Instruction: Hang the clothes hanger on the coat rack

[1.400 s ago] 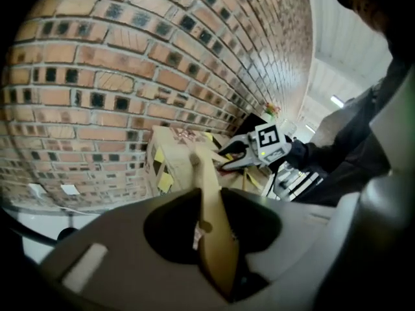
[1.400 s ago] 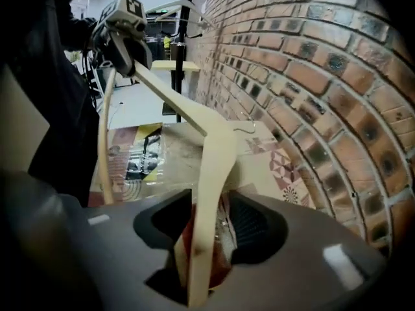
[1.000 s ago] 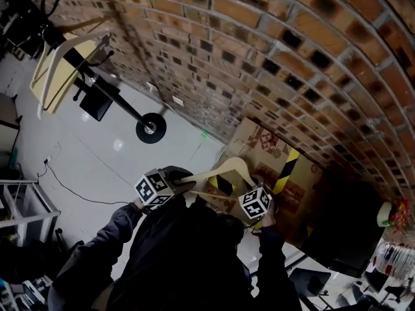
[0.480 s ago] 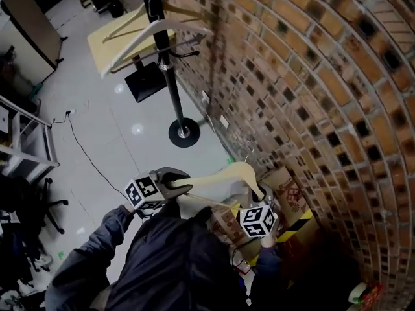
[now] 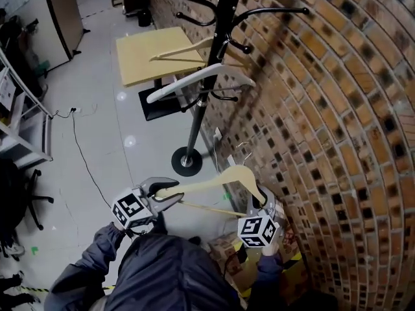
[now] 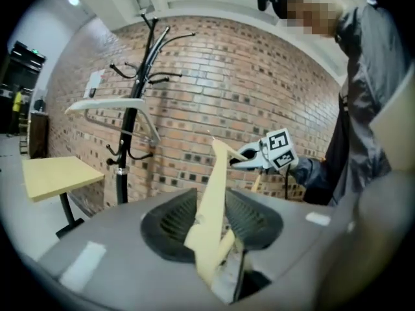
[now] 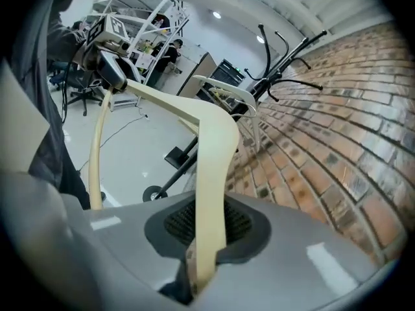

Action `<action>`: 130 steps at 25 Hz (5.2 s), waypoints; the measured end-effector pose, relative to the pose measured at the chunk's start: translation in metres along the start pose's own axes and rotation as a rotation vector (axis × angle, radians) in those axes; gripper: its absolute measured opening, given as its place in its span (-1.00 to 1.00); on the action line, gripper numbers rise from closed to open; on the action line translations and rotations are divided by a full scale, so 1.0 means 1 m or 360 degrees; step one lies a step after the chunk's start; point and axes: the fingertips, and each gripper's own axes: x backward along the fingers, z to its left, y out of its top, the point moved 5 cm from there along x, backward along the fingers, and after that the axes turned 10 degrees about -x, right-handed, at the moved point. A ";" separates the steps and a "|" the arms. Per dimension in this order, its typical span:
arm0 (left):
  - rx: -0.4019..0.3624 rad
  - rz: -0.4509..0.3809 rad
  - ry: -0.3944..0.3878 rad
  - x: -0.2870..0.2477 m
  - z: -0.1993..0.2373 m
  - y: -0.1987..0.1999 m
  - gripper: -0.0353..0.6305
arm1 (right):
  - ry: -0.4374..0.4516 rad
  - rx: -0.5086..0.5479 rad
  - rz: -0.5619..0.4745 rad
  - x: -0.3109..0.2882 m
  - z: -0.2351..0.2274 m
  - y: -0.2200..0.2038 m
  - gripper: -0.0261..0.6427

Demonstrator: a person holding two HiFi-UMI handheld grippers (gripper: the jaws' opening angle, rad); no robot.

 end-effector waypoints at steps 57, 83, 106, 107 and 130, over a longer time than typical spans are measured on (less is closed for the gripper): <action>-0.0688 -0.0728 -0.0306 0.051 0.091 0.245 -0.48 | -0.0198 0.0003 -0.0530 -0.037 -0.311 0.396 -0.79; -0.0568 -0.0598 -0.0245 0.031 0.100 0.211 -0.58 | -0.0474 -0.0012 -0.0715 -0.103 -0.286 0.353 -0.31; -0.0152 -0.0516 -0.0039 0.040 0.122 0.144 -0.62 | -0.0117 -0.0596 -0.0958 0.018 0.015 0.193 -0.43; -0.0143 -0.0517 -0.0044 0.038 0.120 0.144 -0.62 | -0.0112 -0.0595 -0.0953 0.019 0.015 0.192 -0.46; -0.0099 -0.0527 -0.0048 0.034 0.104 0.139 -0.62 | -0.0044 -0.0703 -0.0974 0.025 0.004 0.189 -0.60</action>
